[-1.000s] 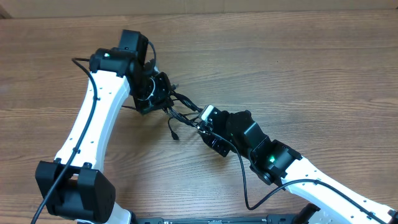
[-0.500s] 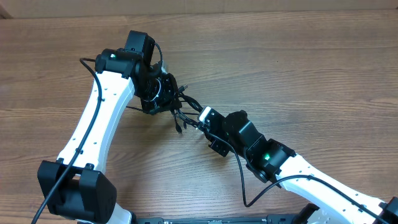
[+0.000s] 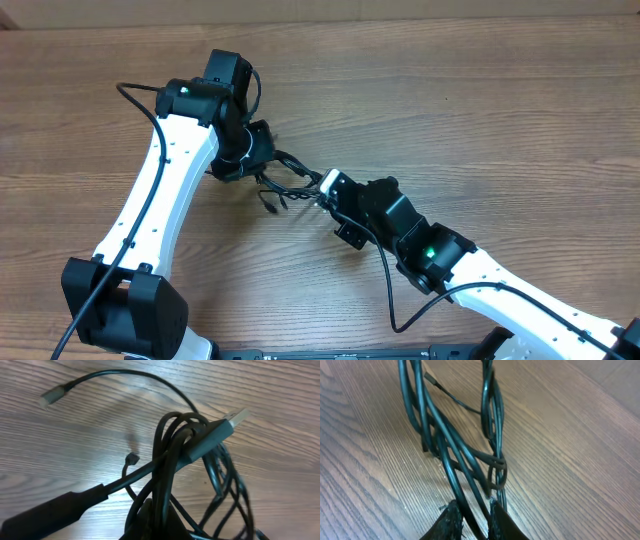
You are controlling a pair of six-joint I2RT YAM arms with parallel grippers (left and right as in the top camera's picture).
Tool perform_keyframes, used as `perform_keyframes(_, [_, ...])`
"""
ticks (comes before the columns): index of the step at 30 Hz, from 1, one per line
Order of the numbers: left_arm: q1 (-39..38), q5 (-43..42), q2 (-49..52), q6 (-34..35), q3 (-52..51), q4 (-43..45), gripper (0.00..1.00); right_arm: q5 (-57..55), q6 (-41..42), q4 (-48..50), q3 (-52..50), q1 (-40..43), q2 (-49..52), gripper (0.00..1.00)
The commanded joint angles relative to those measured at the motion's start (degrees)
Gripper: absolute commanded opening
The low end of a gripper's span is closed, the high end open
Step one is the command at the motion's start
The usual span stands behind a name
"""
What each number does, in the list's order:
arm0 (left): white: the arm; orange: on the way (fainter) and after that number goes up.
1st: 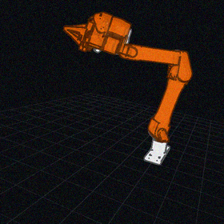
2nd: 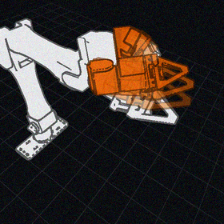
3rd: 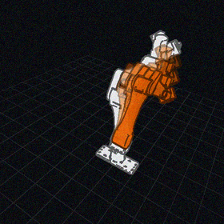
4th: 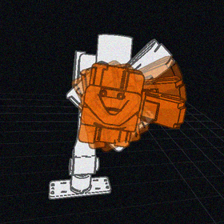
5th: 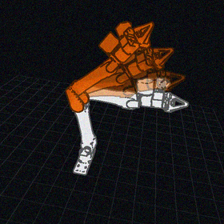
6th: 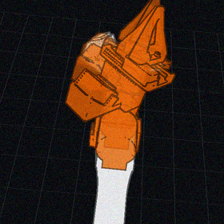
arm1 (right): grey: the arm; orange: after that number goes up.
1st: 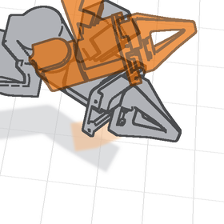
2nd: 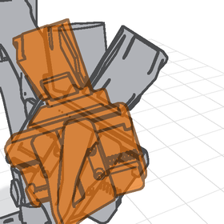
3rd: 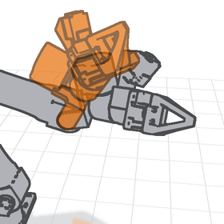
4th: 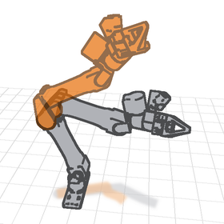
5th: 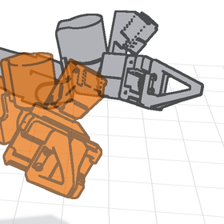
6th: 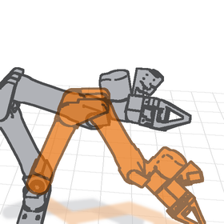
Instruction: Untangle cables
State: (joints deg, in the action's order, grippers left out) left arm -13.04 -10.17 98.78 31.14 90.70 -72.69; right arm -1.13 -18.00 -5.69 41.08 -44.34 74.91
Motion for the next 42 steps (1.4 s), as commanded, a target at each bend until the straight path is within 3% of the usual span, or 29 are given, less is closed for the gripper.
perform_keyframes(1, [0.26, 2.58, -1.4, -1.84, 1.38, -0.33, 0.04, -2.25, 2.97, 1.86, 0.26, 1.07, -2.93, 0.17])
perform_keyframes(8, [0.26, -5.03, -1.4, -1.84, 1.38, 0.15, 0.04, -1.66, 3.19, 1.64, 0.24, 1.6, -2.91, 0.18])
perform_keyframes(12, [0.2, -17.51, -1.4, -1.84, 1.38, 0.74, 0.04, -0.72, 3.17, 1.53, 0.24, 1.62, -2.91, 0.2])
perform_keyframes(16, [-0.94, -21.57, -1.4, -1.81, 1.38, 0.74, 0.04, -0.72, 3.19, 1.51, 0.24, 1.62, -2.91, 0.21])
perform_keyframes(22, [-1.99, -16.15, -1.4, -1.79, 1.38, 1.57, 0.04, -0.74, 3.21, 1.38, 0.24, 1.62, -2.91, 0.14])
perform_keyframes(32, [-1.88, 7.74, -1.4, 1.95, 1.38, 5.66, 0.04, 0.17, 4.79, 0.44, 0.26, 1.62, -3.76, 0.09])
perform_keyframes(42, [-1.25, 13.57, -0.02, 2.1, 1.01, 5.44, 0.04, -1.42, 5.86, 0.66, 0.26, 1.73, -14.32, 0.09])
